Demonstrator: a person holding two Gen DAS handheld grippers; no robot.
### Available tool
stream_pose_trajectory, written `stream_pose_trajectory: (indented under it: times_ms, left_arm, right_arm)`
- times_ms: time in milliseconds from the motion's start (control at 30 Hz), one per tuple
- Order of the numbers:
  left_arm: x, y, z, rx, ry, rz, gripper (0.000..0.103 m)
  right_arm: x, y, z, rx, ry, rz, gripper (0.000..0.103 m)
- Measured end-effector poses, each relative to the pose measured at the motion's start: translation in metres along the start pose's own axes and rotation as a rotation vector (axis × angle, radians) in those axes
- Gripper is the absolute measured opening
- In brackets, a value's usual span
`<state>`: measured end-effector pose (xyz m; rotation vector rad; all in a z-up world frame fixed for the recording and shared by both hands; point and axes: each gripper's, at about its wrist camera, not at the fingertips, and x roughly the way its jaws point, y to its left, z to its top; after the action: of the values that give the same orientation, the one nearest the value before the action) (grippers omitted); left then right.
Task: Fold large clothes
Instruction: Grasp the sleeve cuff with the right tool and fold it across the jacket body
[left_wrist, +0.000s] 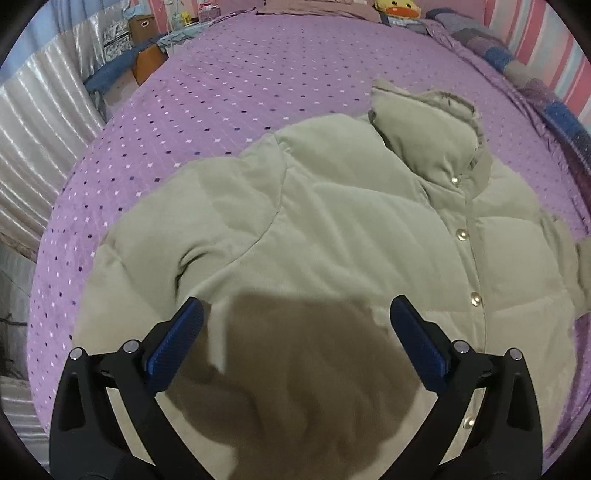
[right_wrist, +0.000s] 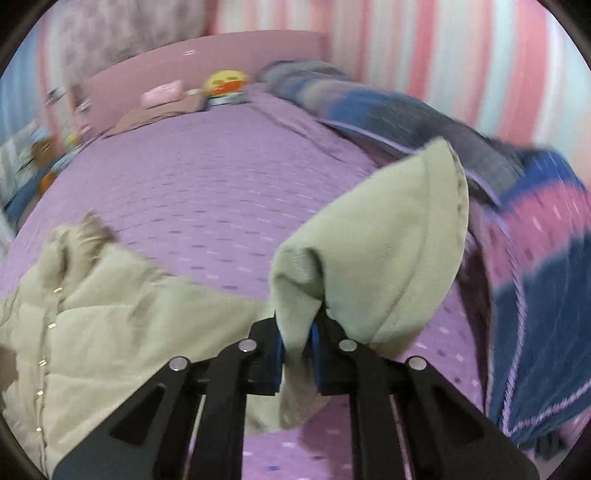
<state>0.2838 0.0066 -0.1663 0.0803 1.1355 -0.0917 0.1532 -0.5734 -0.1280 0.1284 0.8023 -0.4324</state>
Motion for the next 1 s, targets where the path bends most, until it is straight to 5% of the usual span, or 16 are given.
stream_pose_trajectory:
  times_ms: [100, 400, 600, 833, 933, 1000]
  left_arm:
    - [-0.011, 0.015, -0.008, 0.005, -0.024, 0.060, 0.100]
    - [-0.020, 0.056, 0.001, 0.026, -0.062, 0.038, 0.092]
    - [-0.034, 0.076, -0.003, 0.031, -0.099, 0.070, 0.094]
    - [-0.011, 0.092, -0.015, -0.065, -0.010, 0.007, 0.095]
    - [0.001, 0.089, -0.017, -0.075, 0.028, -0.013, 0.095]
    - [0.003, 0.084, -0.017, -0.071, 0.037, -0.023, 0.095]
  right_arm:
    - [-0.015, 0.054, 0.015, -0.077, -0.008, 0.065, 0.011]
    - [-0.059, 0.224, 0.014, -0.283, -0.004, 0.234, 0.010]
    - [-0.032, 0.323, -0.002, -0.350, 0.115, 0.348, 0.010]
    - [0.045, 0.361, -0.069, -0.408, 0.377, 0.333, 0.015]
    - [0.042, 0.362, -0.076, -0.410, 0.372, 0.328, 0.020]
    - [0.029, 0.355, -0.076, -0.404, 0.370, 0.363, 0.036]
